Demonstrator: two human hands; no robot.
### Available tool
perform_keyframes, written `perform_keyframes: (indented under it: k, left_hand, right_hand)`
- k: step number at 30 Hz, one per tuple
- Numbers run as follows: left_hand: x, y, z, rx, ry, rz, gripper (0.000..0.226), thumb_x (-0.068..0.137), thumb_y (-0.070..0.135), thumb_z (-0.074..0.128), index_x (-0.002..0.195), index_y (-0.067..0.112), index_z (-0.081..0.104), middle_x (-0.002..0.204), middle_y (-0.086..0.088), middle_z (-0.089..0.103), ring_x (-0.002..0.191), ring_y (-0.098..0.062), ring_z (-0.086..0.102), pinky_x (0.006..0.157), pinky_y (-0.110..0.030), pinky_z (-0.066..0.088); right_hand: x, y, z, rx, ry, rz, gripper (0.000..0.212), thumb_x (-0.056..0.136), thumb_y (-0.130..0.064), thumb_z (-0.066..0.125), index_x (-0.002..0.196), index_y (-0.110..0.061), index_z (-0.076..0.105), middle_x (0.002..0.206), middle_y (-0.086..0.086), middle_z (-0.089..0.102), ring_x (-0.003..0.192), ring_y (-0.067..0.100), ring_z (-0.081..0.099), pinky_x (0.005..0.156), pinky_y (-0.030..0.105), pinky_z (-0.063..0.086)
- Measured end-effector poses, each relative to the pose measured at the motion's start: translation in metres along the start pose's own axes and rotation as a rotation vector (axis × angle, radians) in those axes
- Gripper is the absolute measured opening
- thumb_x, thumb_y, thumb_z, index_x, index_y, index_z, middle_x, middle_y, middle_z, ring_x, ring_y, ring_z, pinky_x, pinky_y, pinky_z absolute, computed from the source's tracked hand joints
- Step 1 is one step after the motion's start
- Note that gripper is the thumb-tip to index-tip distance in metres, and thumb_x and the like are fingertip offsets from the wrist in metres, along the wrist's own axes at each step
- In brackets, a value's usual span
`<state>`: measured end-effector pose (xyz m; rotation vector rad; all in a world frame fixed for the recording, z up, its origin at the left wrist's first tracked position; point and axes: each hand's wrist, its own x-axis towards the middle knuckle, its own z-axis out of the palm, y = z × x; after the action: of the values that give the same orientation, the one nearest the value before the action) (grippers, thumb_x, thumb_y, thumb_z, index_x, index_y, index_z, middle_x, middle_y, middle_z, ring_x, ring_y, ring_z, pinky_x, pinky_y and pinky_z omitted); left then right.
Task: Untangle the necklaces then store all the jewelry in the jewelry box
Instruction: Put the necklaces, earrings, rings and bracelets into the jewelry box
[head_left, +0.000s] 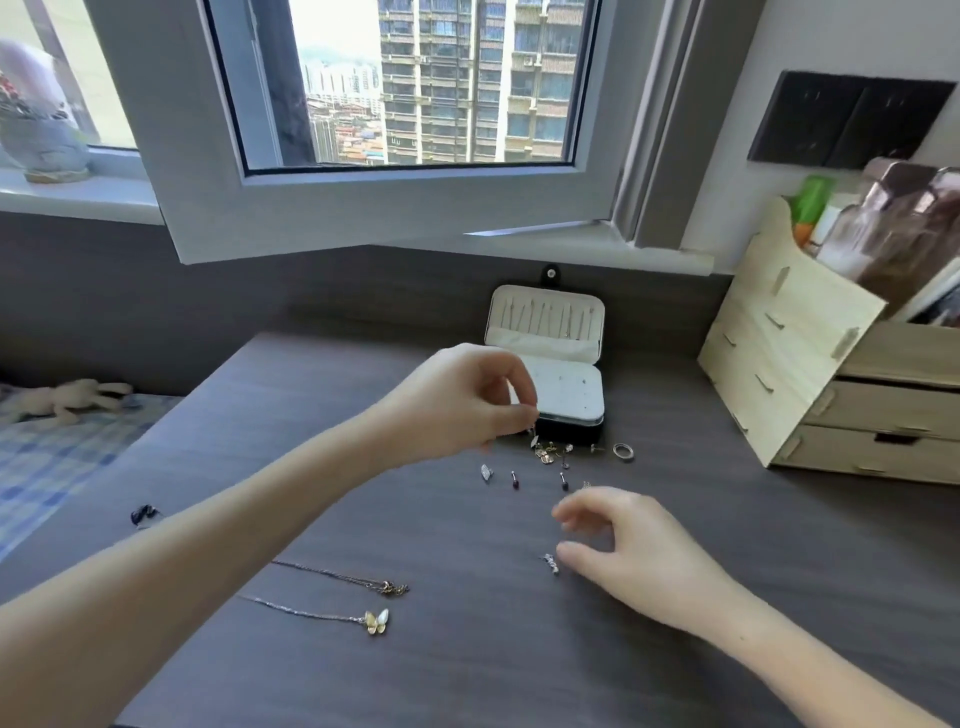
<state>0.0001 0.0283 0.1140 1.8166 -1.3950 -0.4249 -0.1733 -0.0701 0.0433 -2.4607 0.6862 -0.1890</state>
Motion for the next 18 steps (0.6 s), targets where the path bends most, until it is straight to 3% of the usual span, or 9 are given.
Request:
perform_keyframes:
  k: [4, 6, 9, 14, 18]
  left_hand:
    - [0.015, 0.025, 0.004, 0.142, -0.072, 0.098, 0.009, 0.077, 0.013, 0.068, 0.080, 0.019, 0.062, 0.059, 0.009, 0.055, 0.053, -0.006, 0.050, 0.059, -0.029, 0.045]
    - [0.020, 0.038, 0.002, 0.146, -0.112, 0.127, 0.015, 0.076, 0.021, 0.073, 0.085, 0.019, 0.061, 0.065, 0.009, 0.058, 0.055, -0.003, 0.049, 0.058, -0.026, 0.043]
    - [0.027, 0.055, -0.006, 0.127, -0.118, 0.145, 0.022, 0.077, 0.031, 0.073, 0.090, 0.016, 0.061, 0.068, 0.005, 0.061, 0.053, 0.002, 0.047, 0.050, -0.015, 0.036]
    - [0.041, 0.073, -0.021, 0.063, -0.040, 0.178, 0.023, 0.067, 0.029, 0.053, 0.084, 0.017, 0.062, 0.064, 0.012, 0.059, 0.058, -0.002, 0.051, 0.063, -0.024, 0.044]
    - [0.053, 0.077, -0.035, 0.079, 0.017, 0.228, 0.027, 0.075, 0.031, 0.048, 0.086, 0.011, 0.063, 0.063, 0.010, 0.058, 0.064, -0.010, 0.055, 0.068, -0.030, 0.049]
  right_hand:
    - [0.014, -0.026, -0.029, 0.602, -0.048, 0.028, 0.022, 0.082, -0.011, 0.070, 0.103, -0.019, 0.067, 0.099, -0.001, 0.071, 0.089, 0.002, 0.064, 0.083, 0.017, 0.047]
    - [0.021, -0.038, -0.043, 0.706, -0.069, -0.027, 0.015, 0.084, -0.006, 0.067, 0.098, -0.010, 0.068, 0.094, 0.002, 0.072, 0.089, 0.006, 0.064, 0.085, 0.022, 0.047]
    - [0.030, -0.051, -0.060, 0.785, -0.044, -0.082, 0.011, 0.083, 0.002, 0.064, 0.077, -0.007, 0.065, 0.073, 0.003, 0.062, 0.074, 0.015, 0.060, 0.080, 0.030, 0.050]
    - [0.044, -0.061, -0.092, 0.766, -0.089, -0.078, 0.011, 0.083, -0.013, 0.066, 0.074, -0.007, 0.064, 0.063, 0.010, 0.059, 0.059, 0.020, 0.057, 0.066, 0.029, 0.055]
    - [0.063, -0.067, -0.115, 0.678, -0.112, -0.098, 0.020, 0.084, -0.019, 0.067, 0.068, -0.007, 0.063, 0.061, 0.009, 0.058, 0.056, 0.021, 0.057, 0.067, 0.033, 0.055]
